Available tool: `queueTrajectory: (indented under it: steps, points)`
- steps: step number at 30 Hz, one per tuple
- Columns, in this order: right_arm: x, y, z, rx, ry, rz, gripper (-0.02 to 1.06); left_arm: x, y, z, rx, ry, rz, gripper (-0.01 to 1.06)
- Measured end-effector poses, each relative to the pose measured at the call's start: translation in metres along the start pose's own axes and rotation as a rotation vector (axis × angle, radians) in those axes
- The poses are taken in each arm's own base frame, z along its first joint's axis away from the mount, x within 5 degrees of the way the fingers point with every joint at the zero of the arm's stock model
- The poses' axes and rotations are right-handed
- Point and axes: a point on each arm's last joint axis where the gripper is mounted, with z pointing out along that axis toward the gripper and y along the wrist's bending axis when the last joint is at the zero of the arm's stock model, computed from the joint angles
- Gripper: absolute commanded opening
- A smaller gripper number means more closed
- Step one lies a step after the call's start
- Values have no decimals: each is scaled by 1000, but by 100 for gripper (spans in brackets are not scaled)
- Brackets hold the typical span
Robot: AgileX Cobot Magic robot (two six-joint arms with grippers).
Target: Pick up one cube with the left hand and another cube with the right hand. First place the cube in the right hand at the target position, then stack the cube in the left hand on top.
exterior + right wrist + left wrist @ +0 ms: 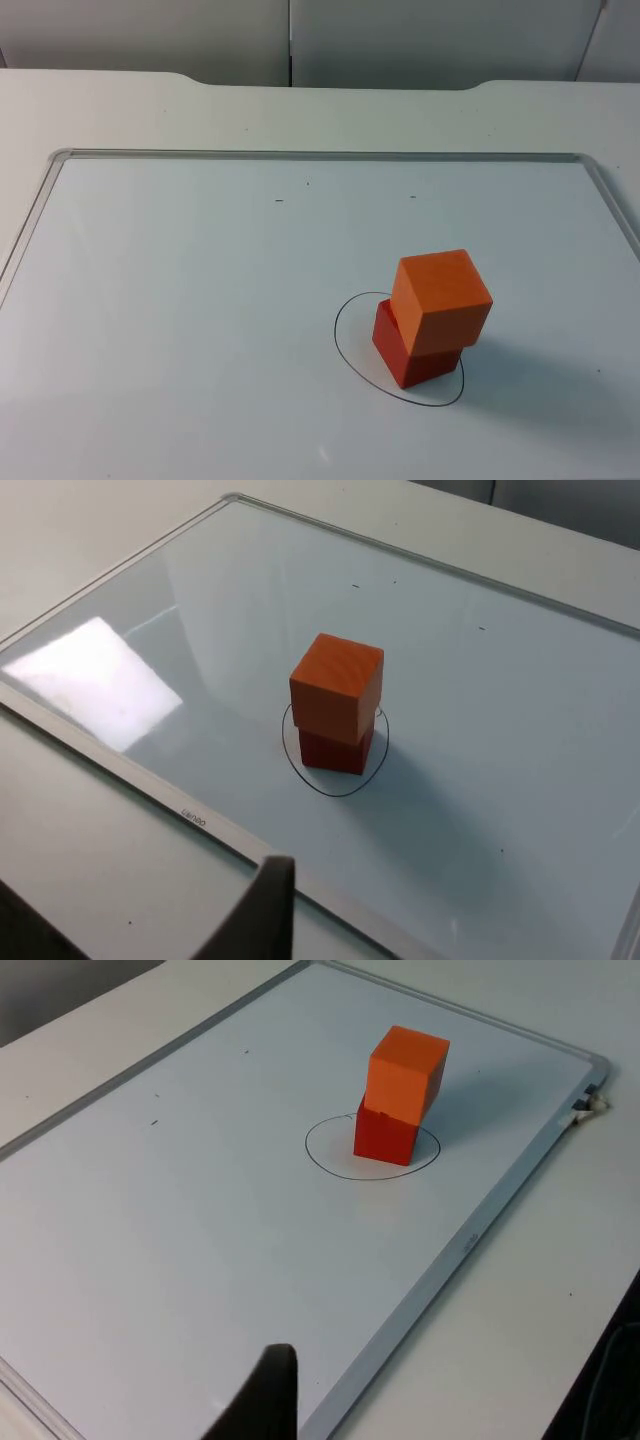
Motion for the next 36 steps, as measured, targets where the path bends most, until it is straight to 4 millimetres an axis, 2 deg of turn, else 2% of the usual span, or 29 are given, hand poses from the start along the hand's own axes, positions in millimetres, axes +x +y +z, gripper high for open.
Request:
queueTrajectory:
  steps: [36]
  points:
    - [0, 2, 0, -19, 1, 10, 104, 0, 0, 0, 0, 0, -8, 105]
